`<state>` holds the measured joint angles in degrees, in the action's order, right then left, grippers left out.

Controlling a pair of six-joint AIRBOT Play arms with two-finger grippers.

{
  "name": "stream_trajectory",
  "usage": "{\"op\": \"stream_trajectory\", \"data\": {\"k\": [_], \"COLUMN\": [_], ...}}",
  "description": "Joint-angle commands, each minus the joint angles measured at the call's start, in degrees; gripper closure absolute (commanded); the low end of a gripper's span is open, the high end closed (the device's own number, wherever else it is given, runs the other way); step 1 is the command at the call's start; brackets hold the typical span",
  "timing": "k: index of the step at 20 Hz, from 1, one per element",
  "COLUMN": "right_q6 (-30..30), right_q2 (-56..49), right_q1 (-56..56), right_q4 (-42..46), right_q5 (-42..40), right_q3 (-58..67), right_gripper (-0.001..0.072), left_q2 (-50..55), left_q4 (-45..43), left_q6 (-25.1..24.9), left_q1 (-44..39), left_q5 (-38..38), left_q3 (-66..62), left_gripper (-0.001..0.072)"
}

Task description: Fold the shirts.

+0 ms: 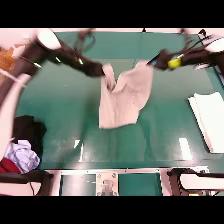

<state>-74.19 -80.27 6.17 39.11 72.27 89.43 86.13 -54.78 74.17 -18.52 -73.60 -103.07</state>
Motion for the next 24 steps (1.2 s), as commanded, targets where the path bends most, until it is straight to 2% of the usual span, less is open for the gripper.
{"op": "stream_trajectory", "data": {"k": [1, 7, 12, 15, 18, 22, 24], "right_q6": [-0.3, -0.1, -0.1, -0.1, 2.8, 3.8, 3.7], "right_q2": [13.9, 32.1, 33.2, 30.9, 26.0, 9.8, -0.9], "right_q1": [5.5, 9.4, 9.2, 5.9, -2.4, -13.3, -14.1], "right_q4": [-0.1, 4.4, 5.0, 5.0, 5.0, 5.0, 4.4], "right_q5": [1.6, -1.5, -2.0, -2.9, -11.0, -29.4, -32.5], "right_q3": [3.2, 3.2, 1.6, -6.0, -19.2, -32.7, -31.2], "right_gripper": [0.0705, 0.0705, 0.0704, 0.0703, 0.0703, 0.0703, 0.0703], "left_q2": [-10.9, -27.7, -29.2, -24.9, -16.5, 1.4, 10.9], "left_q4": [-8.3, -10.1, -23.3, -27.6, -29.5, -29.4, -24.5], "left_q6": [5.3, 8.3, 11.1, 10.9, 10.3, 8.2, 8.3], "left_q1": [-0.1, -0.1, -0.1, -0.1, 0.0, 0.2, 2.8], "left_q5": [-2.9, -5.0, -5.7, -5.7, -3.4, 6.3, 9.1], "left_q3": [-11.5, -12.6, -12.1, -7.6, 1.3, 9.1, 7.2], "left_gripper": [0.0685, 0.0685, 0.0685, 0.0684, 0.0685, 0.0685, 0.0684]}}
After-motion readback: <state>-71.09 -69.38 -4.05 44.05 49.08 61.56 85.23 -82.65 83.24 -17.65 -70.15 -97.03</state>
